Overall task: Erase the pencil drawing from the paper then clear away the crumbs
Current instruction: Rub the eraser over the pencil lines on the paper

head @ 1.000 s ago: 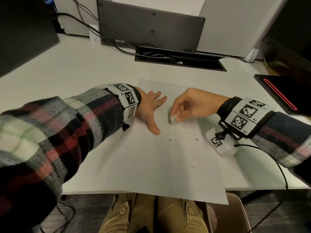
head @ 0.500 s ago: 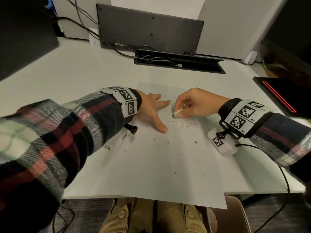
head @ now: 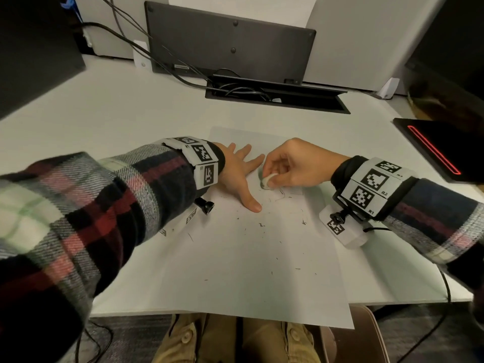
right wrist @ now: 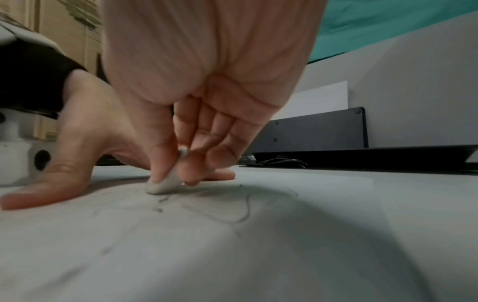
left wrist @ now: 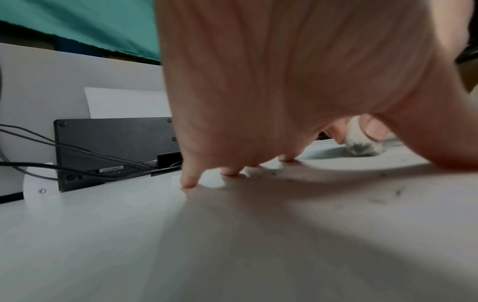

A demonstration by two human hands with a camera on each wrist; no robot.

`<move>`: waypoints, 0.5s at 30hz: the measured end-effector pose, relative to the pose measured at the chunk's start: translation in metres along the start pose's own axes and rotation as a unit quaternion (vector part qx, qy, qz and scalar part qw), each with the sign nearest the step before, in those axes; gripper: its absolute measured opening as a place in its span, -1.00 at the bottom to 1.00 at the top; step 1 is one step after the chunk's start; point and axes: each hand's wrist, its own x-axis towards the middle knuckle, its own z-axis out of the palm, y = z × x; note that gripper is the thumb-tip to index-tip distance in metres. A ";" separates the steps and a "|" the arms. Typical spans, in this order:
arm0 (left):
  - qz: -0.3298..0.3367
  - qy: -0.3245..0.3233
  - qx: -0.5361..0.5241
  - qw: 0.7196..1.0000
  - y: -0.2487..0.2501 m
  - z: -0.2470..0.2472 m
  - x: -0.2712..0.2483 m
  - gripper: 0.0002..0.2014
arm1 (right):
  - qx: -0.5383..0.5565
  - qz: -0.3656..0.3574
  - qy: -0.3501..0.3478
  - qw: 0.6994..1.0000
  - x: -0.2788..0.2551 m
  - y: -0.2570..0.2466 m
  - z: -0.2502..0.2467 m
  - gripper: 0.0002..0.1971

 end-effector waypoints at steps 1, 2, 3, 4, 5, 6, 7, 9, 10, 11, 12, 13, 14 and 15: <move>-0.001 0.000 0.001 1.000 0.000 0.000 0.000 0.20 | 0.003 0.003 -0.011 1.000 -0.001 -0.001 0.001 -0.86; -0.001 0.000 0.002 1.000 0.001 0.000 0.000 0.20 | 0.017 0.006 -0.035 0.999 -0.004 -0.002 0.001 -0.85; -0.002 0.000 0.003 1.000 0.001 0.000 0.000 0.20 | 0.032 0.007 -0.060 0.998 -0.007 -0.004 0.002 -0.84; -0.002 0.001 0.005 1.000 0.001 0.000 0.000 0.20 | 0.036 0.005 -0.069 0.997 -0.009 -0.005 0.002 -0.84; -0.003 0.001 0.007 1.000 0.001 0.000 -0.001 0.20 | 0.026 0.000 -0.058 0.998 -0.008 -0.004 0.001 -0.85; -0.003 0.001 0.008 1.000 0.001 0.000 -0.001 0.20 | 0.005 -0.004 -0.032 0.999 -0.005 -0.002 0.001 -0.87; -0.004 0.002 0.008 1.000 0.002 -0.001 -0.002 0.20 | -0.018 -0.008 -0.007 1.000 -0.002 -0.001 -0.001 -0.88; -0.006 0.005 0.009 1.000 0.003 -0.001 -0.003 0.20 | -0.033 -0.004 0.001 0.999 0.001 0.000 -0.003 -0.88; -0.006 0.006 0.010 1.000 0.003 -0.001 -0.003 0.19 | -0.018 0.002 -0.015 1.000 0.001 -0.001 -0.003 -0.87; -0.007 0.007 0.009 1.000 0.003 0.000 -0.003 0.19 | 0.002 0.008 -0.040 0.999 -0.002 -0.002 -0.003 -0.86; -0.007 0.008 0.009 1.000 0.003 0.000 -0.004 0.19 | 0.021 0.010 -0.064 0.998 -0.005 -0.003 -0.002 -0.86; -0.008 0.010 0.009 1.000 0.003 0.000 -0.004 0.18 | 0.033 0.010 -0.080 0.996 -0.007 -0.004 -0.002 -0.86; -0.008 0.011 0.006 1.000 0.002 0.000 -0.003 0.18 | 0.038 0.009 -0.084 0.996 -0.008 -0.004 -0.001 -0.86; -0.007 0.013 0.002 1.000 0.003 0.001 -0.004 0.18 | 0.038 0.007 -0.075 0.996 -0.008 -0.002 -0.002 -0.86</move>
